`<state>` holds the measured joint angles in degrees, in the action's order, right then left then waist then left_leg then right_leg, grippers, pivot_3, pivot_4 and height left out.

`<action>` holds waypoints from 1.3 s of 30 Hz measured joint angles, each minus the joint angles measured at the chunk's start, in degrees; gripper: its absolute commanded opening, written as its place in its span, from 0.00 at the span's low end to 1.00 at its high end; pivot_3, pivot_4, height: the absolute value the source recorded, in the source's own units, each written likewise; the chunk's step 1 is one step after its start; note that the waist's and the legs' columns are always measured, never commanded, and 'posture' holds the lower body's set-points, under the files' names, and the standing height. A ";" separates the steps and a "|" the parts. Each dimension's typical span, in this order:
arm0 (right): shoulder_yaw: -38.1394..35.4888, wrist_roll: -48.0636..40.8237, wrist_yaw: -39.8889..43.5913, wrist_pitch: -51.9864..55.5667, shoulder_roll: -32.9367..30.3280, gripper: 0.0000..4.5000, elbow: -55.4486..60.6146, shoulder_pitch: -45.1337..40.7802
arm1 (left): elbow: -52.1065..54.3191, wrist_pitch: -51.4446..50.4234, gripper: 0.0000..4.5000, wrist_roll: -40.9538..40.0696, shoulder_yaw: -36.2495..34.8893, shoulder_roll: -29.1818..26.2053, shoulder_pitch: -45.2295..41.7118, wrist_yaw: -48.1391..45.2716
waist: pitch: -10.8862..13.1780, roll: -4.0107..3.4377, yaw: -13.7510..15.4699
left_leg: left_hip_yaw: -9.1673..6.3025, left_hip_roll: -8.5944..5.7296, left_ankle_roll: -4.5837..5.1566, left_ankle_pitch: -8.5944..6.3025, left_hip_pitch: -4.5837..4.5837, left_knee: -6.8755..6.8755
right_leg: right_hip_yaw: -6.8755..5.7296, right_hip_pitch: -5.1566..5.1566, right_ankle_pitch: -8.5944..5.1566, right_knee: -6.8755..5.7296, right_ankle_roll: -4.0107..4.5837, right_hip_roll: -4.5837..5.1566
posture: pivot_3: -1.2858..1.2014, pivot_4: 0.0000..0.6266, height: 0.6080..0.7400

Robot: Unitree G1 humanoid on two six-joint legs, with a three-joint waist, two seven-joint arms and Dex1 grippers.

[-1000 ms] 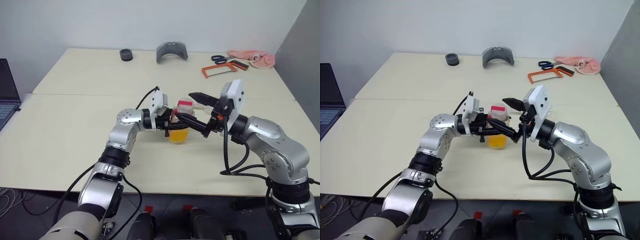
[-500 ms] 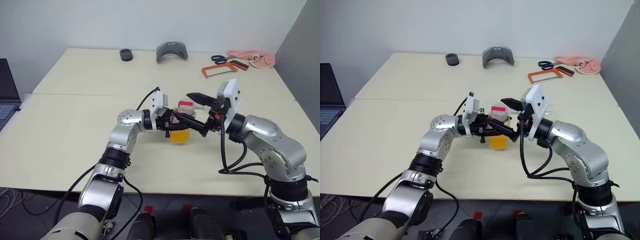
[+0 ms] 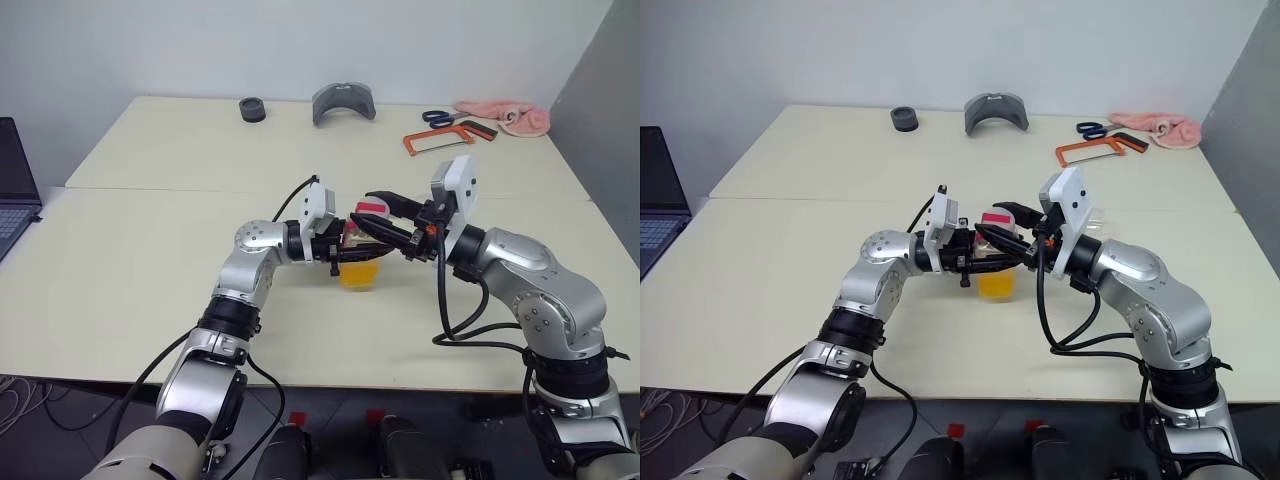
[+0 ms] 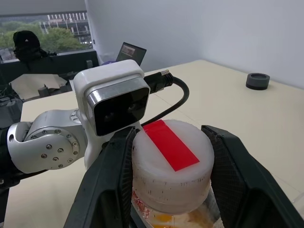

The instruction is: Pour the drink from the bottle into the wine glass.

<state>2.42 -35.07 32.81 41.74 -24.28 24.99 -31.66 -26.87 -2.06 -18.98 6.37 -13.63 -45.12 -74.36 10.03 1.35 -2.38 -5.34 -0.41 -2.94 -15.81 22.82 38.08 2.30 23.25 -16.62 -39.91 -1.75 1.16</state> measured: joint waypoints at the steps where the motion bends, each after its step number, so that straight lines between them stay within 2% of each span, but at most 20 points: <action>1: 0.06 0.12 0.13 -0.13 -0.06 0.41 0.00 0.00 | 0.07 0.00 0.36 0.00 0.00 0.00 0.04 0.00 | 0.00 0.00 0.00 | 0.00 0.00 0.00 0.00 0.00 0.00 | 0.00 0.00 0.00 0.00 0.00 0.00 | 0.52 0.24 1.00; 10: 5.73 11.35 3.23 -14.30 -2.89 0.41 0.10 1.56 | 1.68 0.43 0.36 0.04 -0.03 -0.10 0.74 0.90 | 0.00 0.00 0.00 | 0.02 -0.02 0.00 0.00 0.00 0.00 | 0.00 0.00 0.00 0.01 0.00 -0.01 | 0.52 0.24 1.00; 16: 5.70 12.47 3.63 -18.65 -2.33 0.41 0.08 3.04 | 2.94 0.85 0.36 0.00 -0.03 -0.10 0.86 1.13 | 0.00 0.00 0.01 | 0.01 0.00 -0.01 0.00 0.00 0.00 | 0.00 0.00 0.00 0.01 0.00 0.00 | 0.52 0.24 1.00; 22: 2.30 4.35 2.07 -11.19 -0.16 0.41 0.25 4.14 | 3.41 -0.52 0.36 -0.13 0.27 0.18 1.69 0.96 | 0.00 0.00 0.00 | -0.01 0.04 -0.01 0.00 0.00 0.00 | 0.01 0.00 0.00 0.00 0.00 0.01 | 0.52 0.24 1.00; 28: -0.88 -1.34 1.80 -5.44 -0.72 0.41 1.38 4.23 | 3.85 -1.17 0.36 -0.21 0.55 0.43 1.69 0.36 | 0.00 0.00 0.04 | -0.01 0.01 0.00 0.00 0.00 0.00 | 0.00 0.00 0.00 0.01 0.00 0.00 | 0.52 0.24 1.00; 33: -0.38 -0.88 3.32 -5.21 -4.05 0.41 2.78 4.26 | 3.87 -1.11 0.36 -0.17 1.27 0.52 1.71 -0.42 | 0.00 0.00 0.03 | 0.00 -0.01 0.00 0.00 0.00 0.00 | 0.00 0.00 0.00 0.01 0.00 0.00 | 0.52 0.24 1.00; 38: 0.40 0.75 3.34 -6.48 -4.08 0.41 2.86 4.25 | 3.86 -1.07 0.36 -0.17 1.22 0.42 1.71 -0.40 | 0.00 0.00 -0.01 | 0.01 -0.01 0.00 0.00 0.00 0.00 | 0.01 0.00 0.00 0.01 0.00 -0.02 | 0.52 0.24 1.00; 39: 0.58 1.18 3.31 -6.77 -3.97 0.49 2.86 4.25 | 3.86 -1.06 0.36 -0.17 1.18 0.35 1.71 -0.37 | 0.00 0.00 -0.01 | 0.01 -0.01 0.00 0.00 0.00 0.00 | 0.01 0.00 0.00 0.01 0.00 -0.01 | 0.52 0.24 1.00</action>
<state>3.00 -33.90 36.12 34.97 -28.24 27.85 -27.41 -23.01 -3.12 -19.16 7.55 -13.27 -43.41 -74.73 10.03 1.35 -2.39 -5.33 -0.42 -2.94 -15.81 22.82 38.08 2.31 23.25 -16.62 -39.90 -1.75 1.15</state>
